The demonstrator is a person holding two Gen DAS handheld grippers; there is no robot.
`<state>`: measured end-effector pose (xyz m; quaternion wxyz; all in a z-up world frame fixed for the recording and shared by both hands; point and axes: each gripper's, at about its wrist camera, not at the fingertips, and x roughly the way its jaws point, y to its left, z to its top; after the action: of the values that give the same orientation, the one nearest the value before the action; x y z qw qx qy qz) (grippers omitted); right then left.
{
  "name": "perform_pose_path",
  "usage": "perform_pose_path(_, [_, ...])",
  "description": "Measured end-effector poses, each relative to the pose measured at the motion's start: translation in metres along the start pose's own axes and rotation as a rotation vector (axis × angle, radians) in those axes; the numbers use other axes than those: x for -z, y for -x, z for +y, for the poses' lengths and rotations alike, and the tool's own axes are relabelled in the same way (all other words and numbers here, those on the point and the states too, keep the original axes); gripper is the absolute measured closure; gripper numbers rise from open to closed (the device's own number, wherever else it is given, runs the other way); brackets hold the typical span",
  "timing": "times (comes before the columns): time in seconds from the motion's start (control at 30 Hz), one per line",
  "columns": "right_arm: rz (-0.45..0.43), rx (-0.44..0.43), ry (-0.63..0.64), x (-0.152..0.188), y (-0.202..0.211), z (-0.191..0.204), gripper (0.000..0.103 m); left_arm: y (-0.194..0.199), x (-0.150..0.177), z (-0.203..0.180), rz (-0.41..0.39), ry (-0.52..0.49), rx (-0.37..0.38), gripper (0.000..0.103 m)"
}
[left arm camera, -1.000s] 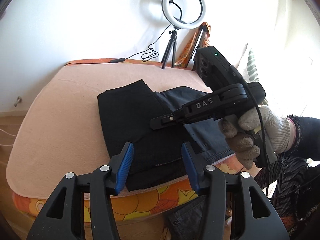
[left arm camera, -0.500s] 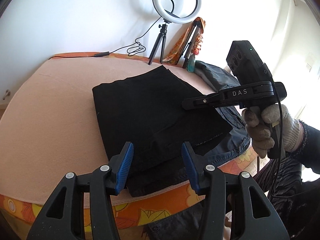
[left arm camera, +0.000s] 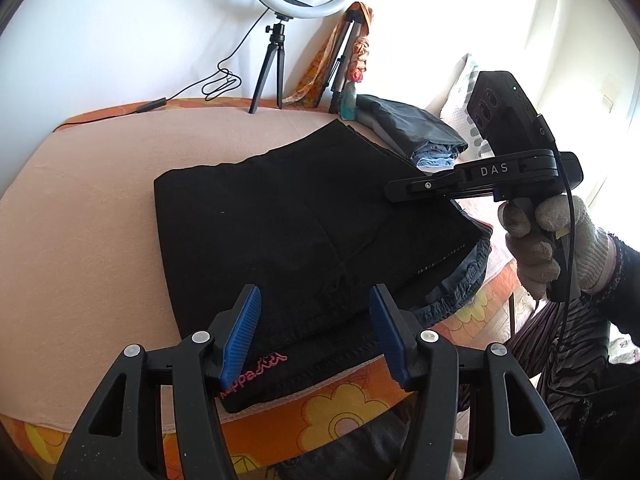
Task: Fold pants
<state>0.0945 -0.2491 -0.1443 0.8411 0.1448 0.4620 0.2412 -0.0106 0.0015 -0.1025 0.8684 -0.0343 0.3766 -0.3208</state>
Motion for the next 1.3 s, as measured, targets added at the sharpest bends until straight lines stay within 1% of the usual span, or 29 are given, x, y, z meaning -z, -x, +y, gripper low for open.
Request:
perform_pose_path(0.07, [-0.01, 0.009, -0.017, 0.002, 0.007, -0.01, 0.102, 0.003, -0.002, -0.004, -0.008, -0.014, -0.008, 0.042])
perform_pose_path(0.13, [-0.02, 0.016, -0.033, 0.007, 0.017, -0.021, 0.102, 0.004, -0.005, -0.008, -0.011, -0.044, -0.042, 0.041])
perform_pose_path(0.3, [-0.045, 0.048, -0.062, 0.019, 0.038, -0.044, 0.102, -0.003, -0.007, -0.01, 0.004, -0.05, -0.055, 0.041])
perform_pose_path(0.43, [-0.068, 0.066, -0.102, 0.026, 0.055, -0.065, 0.102, -0.014, -0.01, -0.016, 0.021, -0.058, -0.034, 0.041])
perform_pose_path(0.6, [-0.09, 0.071, -0.149, 0.031, 0.07, -0.088, 0.102, -0.029, -0.013, -0.033, 0.04, -0.122, -0.011, 0.041])
perform_pose_path(0.7, [-0.084, 0.077, -0.172, 0.035, 0.071, -0.099, 0.102, -0.041, -0.013, -0.039, 0.064, -0.143, 0.005, 0.041])
perform_pose_path(0.77, [-0.071, 0.084, -0.183, 0.038, 0.068, -0.107, 0.102, -0.048, -0.011, -0.04, 0.087, -0.138, 0.019, 0.041])
perform_pose_path(0.93, [-0.061, 0.108, -0.199, 0.044, 0.069, -0.121, 0.102, -0.061, -0.007, -0.034, 0.13, -0.108, 0.019, 0.041])
perform_pose_path(1.03, [-0.064, 0.124, -0.204, 0.046, 0.071, -0.128, 0.102, -0.065, -0.005, -0.033, 0.144, -0.107, 0.013, 0.041])
perform_pose_path(1.17, [-0.056, 0.18, -0.182, 0.048, 0.068, -0.13, 0.102, -0.067, -0.002, -0.032, 0.151, -0.11, 0.014, 0.041])
perform_pose_path(1.3, [-0.033, 0.189, -0.204, 0.054, 0.062, -0.139, 0.103, -0.068, 0.0, -0.032, 0.162, -0.128, 0.01, 0.041])
